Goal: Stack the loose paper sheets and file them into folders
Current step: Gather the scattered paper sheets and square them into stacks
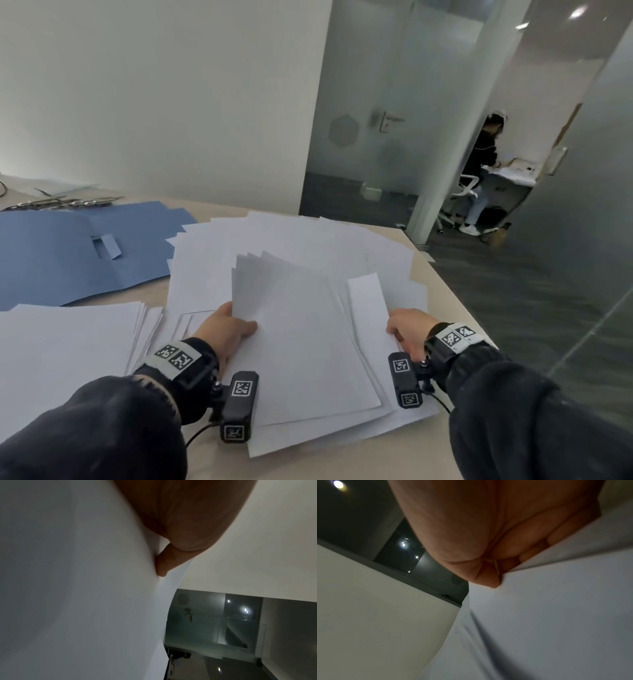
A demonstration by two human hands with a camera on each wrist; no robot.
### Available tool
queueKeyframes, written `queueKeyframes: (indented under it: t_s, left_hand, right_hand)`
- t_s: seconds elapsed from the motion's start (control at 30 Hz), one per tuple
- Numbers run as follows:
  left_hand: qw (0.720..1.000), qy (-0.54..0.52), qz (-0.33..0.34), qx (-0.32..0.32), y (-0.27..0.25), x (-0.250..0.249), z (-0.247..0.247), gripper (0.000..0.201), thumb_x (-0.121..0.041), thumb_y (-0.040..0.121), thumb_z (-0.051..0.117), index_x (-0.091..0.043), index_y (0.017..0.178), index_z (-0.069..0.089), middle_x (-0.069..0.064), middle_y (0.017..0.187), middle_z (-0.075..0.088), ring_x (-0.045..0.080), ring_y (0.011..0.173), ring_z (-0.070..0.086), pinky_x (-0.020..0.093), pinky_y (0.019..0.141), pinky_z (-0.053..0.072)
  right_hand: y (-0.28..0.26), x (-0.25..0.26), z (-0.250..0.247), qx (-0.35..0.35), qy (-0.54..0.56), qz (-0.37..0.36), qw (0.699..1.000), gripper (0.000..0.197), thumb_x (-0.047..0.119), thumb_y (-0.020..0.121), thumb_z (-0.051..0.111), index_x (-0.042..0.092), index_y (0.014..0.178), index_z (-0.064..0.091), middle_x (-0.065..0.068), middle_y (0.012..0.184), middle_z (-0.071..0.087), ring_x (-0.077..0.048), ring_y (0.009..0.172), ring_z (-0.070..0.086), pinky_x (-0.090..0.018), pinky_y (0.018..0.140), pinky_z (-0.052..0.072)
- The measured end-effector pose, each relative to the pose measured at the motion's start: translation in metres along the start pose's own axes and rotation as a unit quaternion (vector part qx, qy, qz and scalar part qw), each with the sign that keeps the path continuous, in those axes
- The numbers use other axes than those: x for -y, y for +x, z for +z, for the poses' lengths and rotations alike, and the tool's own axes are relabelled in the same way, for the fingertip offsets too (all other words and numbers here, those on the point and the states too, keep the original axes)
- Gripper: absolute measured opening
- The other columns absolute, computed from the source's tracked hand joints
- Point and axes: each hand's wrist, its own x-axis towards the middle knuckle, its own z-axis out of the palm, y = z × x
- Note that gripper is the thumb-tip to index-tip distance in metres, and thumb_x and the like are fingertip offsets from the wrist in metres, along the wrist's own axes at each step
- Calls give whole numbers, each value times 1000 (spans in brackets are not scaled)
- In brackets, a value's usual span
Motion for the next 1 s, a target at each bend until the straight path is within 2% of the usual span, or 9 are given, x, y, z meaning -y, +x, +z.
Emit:
queueKeyframes:
  t_s: [0.1, 0.23, 0.33, 0.43, 0.57, 0.67, 0.77, 0.9, 1.0]
  left_hand:
    - [999, 32, 0, 8, -11, 7, 10, 38, 6, 90, 59, -14, 123, 59, 21, 103, 74, 45, 87, 73, 61, 77, 59]
    - [991, 129, 38, 24, -17, 6, 14, 58, -22, 67, 69, -17, 125, 59, 10, 106, 75, 37, 93, 73, 56, 88, 59]
    - [980, 184, 63, 39, -32, 2, 15, 59, -35, 66, 68, -20, 123, 60, 4, 106, 75, 28, 94, 73, 49, 89, 59]
    - [979, 183, 93, -1, -47, -5, 7, 38, -28, 82, 73, -17, 117, 64, 0, 103, 74, 22, 90, 72, 36, 77, 58]
    - [984, 122, 121, -47, -46, -11, -11, 63, -30, 77, 83, -20, 134, 57, -3, 124, 66, 23, 108, 67, 44, 96, 54]
    - [993, 40, 113, 6, -55, -23, -10, 45, -20, 78, 82, -13, 119, 67, 9, 108, 77, 32, 97, 74, 51, 94, 57]
    - [985, 18, 170, 29, -70, -44, -3, 44, -19, 69, 72, -12, 112, 70, 8, 103, 78, 35, 100, 73, 51, 93, 57]
    - [967, 32, 251, 37, -87, -64, 2, 35, -21, 74, 69, -23, 108, 71, 1, 104, 78, 25, 97, 75, 46, 90, 57]
    - [952, 63, 298, 16, -93, -61, 1, 40, -21, 80, 71, -28, 119, 64, -6, 113, 75, 18, 104, 72, 45, 94, 57]
  right_hand:
    - [-15, -7, 30, 28, 152, 38, 987, 24, 21, 95, 62, 3, 111, 59, -17, 89, 64, -32, 78, 63, -38, 76, 53]
    - [-6, -16, 53, 59, 116, -25, 991, 64, 38, 63, 90, 6, 113, 68, -29, 116, 69, -42, 104, 67, -63, 102, 45]
    - [-25, -4, 58, 62, 95, -105, 988, 44, 15, 77, 75, 5, 119, 67, -13, 114, 74, -33, 106, 69, -52, 102, 51]
    - [-47, -1, 62, 24, 121, -185, 975, 31, 7, 89, 67, 13, 119, 66, -5, 111, 75, -27, 101, 72, -50, 97, 55]
    - [-70, -4, 63, -27, 201, -254, 946, 18, 14, 95, 64, 19, 112, 64, -4, 107, 76, -27, 99, 73, -53, 95, 55]
    - [-86, 4, 66, -59, 255, -289, 921, 19, 7, 97, 60, 21, 111, 64, -2, 106, 76, -24, 100, 73, -51, 96, 55]
    - [-100, 16, 63, -98, 272, -324, 901, 21, 7, 97, 61, 23, 110, 64, 4, 104, 76, -16, 99, 72, -45, 95, 56]
    - [-112, 25, 51, -140, 297, -358, 874, 21, 14, 92, 69, 24, 109, 64, 2, 104, 75, -19, 100, 71, -50, 95, 55]
    - [-122, 22, 49, -153, 309, -390, 854, 30, 21, 89, 72, 26, 115, 60, 3, 111, 73, -18, 105, 70, -51, 97, 54]
